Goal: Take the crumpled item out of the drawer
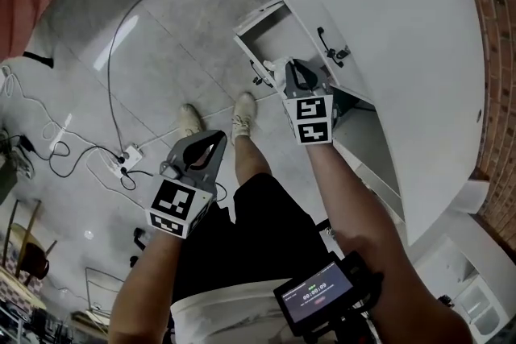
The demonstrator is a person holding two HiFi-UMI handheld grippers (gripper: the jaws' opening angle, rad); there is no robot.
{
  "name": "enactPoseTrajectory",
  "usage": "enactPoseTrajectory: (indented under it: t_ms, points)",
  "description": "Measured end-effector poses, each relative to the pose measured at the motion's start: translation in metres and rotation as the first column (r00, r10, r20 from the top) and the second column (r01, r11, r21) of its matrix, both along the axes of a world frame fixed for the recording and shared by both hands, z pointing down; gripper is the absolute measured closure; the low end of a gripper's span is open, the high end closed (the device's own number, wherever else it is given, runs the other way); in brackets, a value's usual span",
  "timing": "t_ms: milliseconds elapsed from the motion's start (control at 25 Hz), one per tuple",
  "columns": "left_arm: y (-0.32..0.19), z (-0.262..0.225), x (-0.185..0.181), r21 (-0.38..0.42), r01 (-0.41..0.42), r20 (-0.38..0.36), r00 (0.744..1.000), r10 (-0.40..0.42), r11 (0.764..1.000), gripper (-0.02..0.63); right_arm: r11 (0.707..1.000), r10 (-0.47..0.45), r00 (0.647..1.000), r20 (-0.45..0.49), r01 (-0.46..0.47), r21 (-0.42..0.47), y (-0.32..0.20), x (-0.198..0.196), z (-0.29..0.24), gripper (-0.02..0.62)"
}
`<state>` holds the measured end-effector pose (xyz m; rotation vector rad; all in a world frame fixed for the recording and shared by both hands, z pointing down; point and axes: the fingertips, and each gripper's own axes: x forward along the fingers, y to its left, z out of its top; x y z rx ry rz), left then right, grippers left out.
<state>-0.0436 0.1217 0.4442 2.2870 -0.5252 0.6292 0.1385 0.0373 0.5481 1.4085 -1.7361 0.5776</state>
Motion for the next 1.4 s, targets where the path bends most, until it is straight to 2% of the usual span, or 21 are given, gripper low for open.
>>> enactPoseTrajectory:
  t_ms: [400, 640, 800, 1160, 1400]
  points:
    - [-0.005, -0.031, -0.007, 0.039, 0.019, -0.028, 0.999, -0.018, 0.999, 0.603, 0.999, -0.014, 0.998, 0.061, 0.011, 0.053, 0.030, -0.015, -0.053, 0.561]
    - [0.001, -0.051, -0.009, 0.020, 0.033, -0.039, 0.999, -0.033, 0.999, 0.603, 0.997, -0.011, 0.993, 0.114, 0.002, 0.077, 0.047, -0.021, -0.092, 0.561]
    - [-0.009, -0.075, -0.008, 0.035, 0.038, -0.053, 0.998, -0.036, 0.999, 0.603, 0.993, 0.001, 0.990, 0.142, -0.017, 0.115, 0.045, -0.024, -0.122, 0.561]
    - [-0.017, -0.128, -0.002, 0.077, -0.008, -0.076, 0.997, 0.014, 0.997, 0.603, 0.977, 0.034, 0.980, 0.196, -0.074, 0.199, 0.043, -0.026, -0.197, 0.561]
    - [-0.019, -0.152, 0.000, 0.107, -0.030, -0.059, 0.998, 0.037, 0.994, 0.603, 0.959, 0.027, 0.972, 0.234, -0.091, 0.269, 0.042, -0.022, -0.243, 0.561]
